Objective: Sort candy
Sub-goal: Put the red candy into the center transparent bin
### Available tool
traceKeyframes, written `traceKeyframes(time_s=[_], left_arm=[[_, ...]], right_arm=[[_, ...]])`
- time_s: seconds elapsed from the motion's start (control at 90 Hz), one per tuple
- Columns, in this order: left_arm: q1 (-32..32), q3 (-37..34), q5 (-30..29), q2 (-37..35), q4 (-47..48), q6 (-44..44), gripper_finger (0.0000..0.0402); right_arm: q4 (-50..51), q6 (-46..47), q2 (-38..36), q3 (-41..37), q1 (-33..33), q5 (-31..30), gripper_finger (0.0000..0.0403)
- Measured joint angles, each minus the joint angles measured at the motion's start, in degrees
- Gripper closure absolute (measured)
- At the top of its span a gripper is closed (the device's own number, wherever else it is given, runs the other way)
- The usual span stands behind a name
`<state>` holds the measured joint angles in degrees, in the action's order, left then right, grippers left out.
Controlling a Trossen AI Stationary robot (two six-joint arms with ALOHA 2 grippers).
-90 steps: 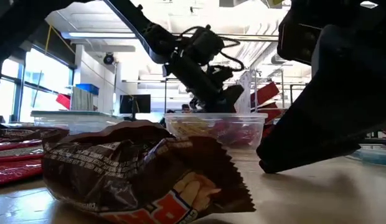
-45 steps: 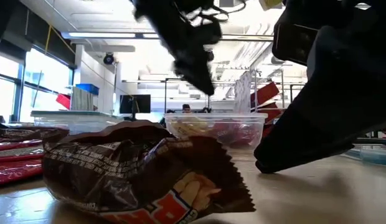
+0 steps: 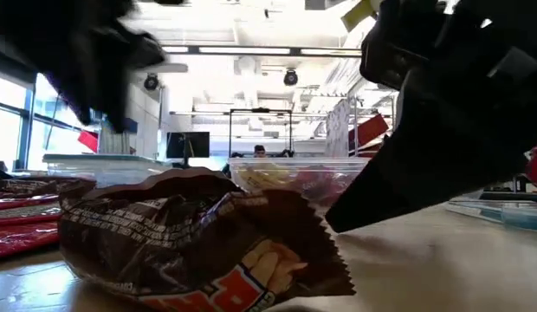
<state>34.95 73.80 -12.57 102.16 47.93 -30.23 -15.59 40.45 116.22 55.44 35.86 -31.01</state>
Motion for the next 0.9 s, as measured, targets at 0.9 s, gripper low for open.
traceKeyframes(time_s=[0.9], left_arm=[[27.45,-0.01,13.57,0.18,16.97,-44.70,0.0227]], right_arm=[[0.33,-6.01,0.00,-0.02,-4.07,3.46,0.0190]])
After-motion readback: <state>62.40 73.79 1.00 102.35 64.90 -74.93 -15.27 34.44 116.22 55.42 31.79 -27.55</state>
